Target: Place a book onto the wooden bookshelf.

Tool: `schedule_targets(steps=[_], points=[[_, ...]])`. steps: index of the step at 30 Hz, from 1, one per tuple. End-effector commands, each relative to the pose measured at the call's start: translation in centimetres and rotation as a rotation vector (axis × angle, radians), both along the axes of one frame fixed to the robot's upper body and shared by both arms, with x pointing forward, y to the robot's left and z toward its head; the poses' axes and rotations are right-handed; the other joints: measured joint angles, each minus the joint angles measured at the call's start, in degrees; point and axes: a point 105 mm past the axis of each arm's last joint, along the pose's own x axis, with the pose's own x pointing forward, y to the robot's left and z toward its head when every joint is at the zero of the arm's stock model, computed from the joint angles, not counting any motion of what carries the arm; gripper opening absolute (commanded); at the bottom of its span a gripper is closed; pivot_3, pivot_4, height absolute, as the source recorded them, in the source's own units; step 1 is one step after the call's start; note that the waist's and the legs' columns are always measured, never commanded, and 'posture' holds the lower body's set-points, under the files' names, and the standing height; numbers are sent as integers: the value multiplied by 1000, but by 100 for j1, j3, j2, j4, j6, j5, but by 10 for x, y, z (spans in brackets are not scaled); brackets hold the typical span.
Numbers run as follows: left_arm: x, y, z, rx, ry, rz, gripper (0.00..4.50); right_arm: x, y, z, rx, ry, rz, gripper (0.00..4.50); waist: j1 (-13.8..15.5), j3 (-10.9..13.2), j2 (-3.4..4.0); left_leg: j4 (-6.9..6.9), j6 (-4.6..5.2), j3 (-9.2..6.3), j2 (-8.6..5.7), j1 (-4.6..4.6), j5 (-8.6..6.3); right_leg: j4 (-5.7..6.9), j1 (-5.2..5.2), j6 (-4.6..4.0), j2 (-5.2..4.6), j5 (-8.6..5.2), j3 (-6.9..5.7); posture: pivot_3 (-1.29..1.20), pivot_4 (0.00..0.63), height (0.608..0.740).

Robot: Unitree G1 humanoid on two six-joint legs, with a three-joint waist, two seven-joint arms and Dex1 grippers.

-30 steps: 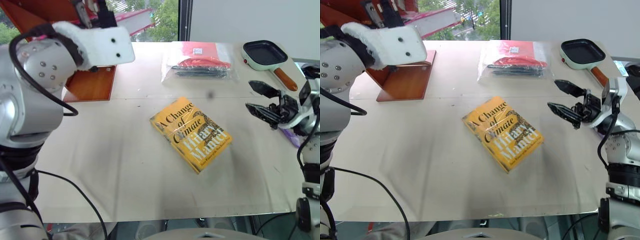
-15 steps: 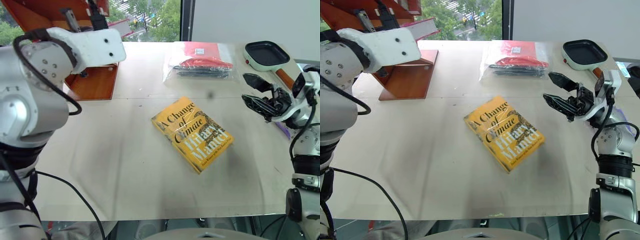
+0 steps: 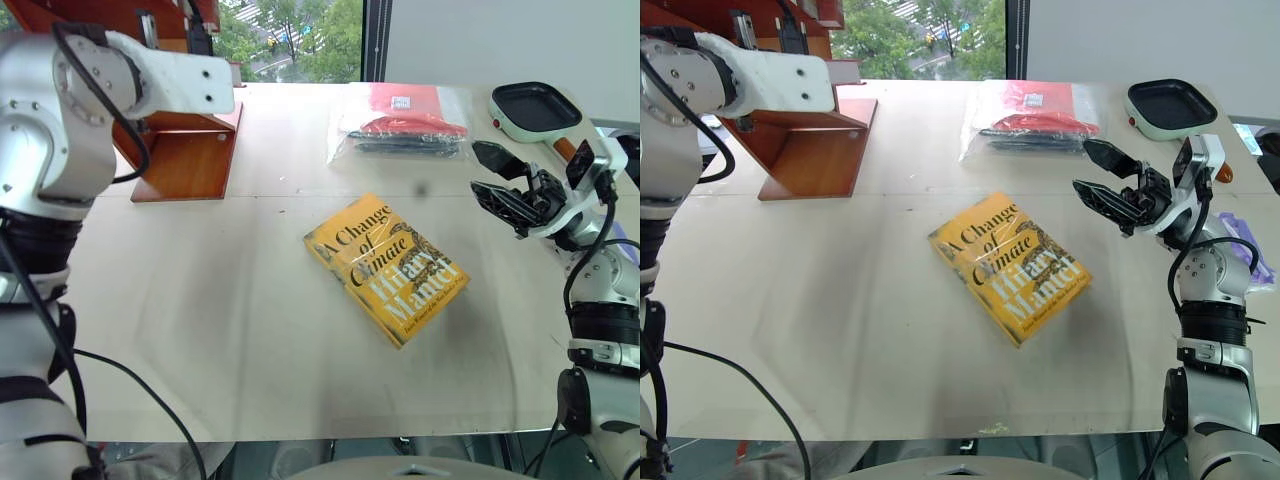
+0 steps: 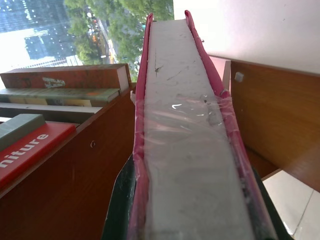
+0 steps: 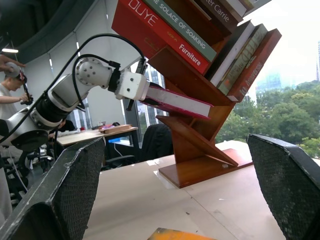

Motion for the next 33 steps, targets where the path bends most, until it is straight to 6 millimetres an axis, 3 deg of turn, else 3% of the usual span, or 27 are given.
schedule_targets(steps=[1, 7, 13, 22, 23, 27, 28, 29, 30, 33], points=[[4, 7, 14, 27, -20, 36, 486, -6, 1, 12, 2, -53, 3, 4500, -17, 0, 0, 1, 0, 0, 0, 0, 0, 2, 0, 0, 0, 0, 0, 0, 150, 740], [10, 22, -1, 81, 101, 113, 486, -9, -1, 13, -2, -55, -10, 4500, -58, 0, 0, -1, 0, 2, 0, -1, 0, 9, -12, 0, 1, 0, 5, 0, 150, 740], [16, 27, 12, 44, 35, 152, 486, -10, 1, 15, 10, -64, -26, 4500, -106, 0, 0, -1, 0, 5, 0, -1, 0, 11, -15, 0, 1, 0, 8, 0, 150, 740], [13, 38, 12, -49, 44, 203, 486, -10, 3, 14, 12, -66, -32, 4500, -196, 0, 0, -1, 0, 5, 0, 2, 0, 16, -28, 0, 8, 0, 28, 0, 150, 740], [14, 36, 12, -63, 37, 198, 1469, -10, 3, 14, 12, -66, -32, 4500, -196, 0, 0, -1, 0, 6, -1, 2, 0, 17, -31, 0, 9, 0, 34, 0, 150, 740], [15, 29, 14, -117, 11, 179, 3238, -11, 3, 13, 5, -67, -34, 4500, -169, 0, 0, -2, 0, 3, -1, -1, 0, 17, -32, 0, 9, 0, 34, 0, 150, 740], [15, 30, 15, -130, 11, 182, 3460, -12, 3, 13, -1, -68, -35, 4500, -164, -1, -1, -2, 0, 3, -3, -1, 0, 17, -32, 0, 8, 0, 34, 0, 150, 740], [13, 32, 14, -144, 12, 188, 4058, -12, 3, 12, -10, -68, -35, 4500, -156, -1, -1, -1, 0, 3, -5, -2, 0, 17, -31, 1, 6, 0, 34, 0, 150, 740], [12, 33, 14, -153, 14, 191, 4414, -12, 2, 11, -16, -69, -35, 4500, -152, -1, -1, 0, 0, 3, -7, -3, 0, 17, -32, 1, 5, 0, 34, 0, 150, 740], [7, 35, 14, -173, 13, 197, 4469, -11, 1, 13, -10, -72, -36, 4500, -152, -1, -1, 0, 1, 2, -11, -4, 0, 17, -31, 1, 1, 1, 34, 0, 150, 740]])
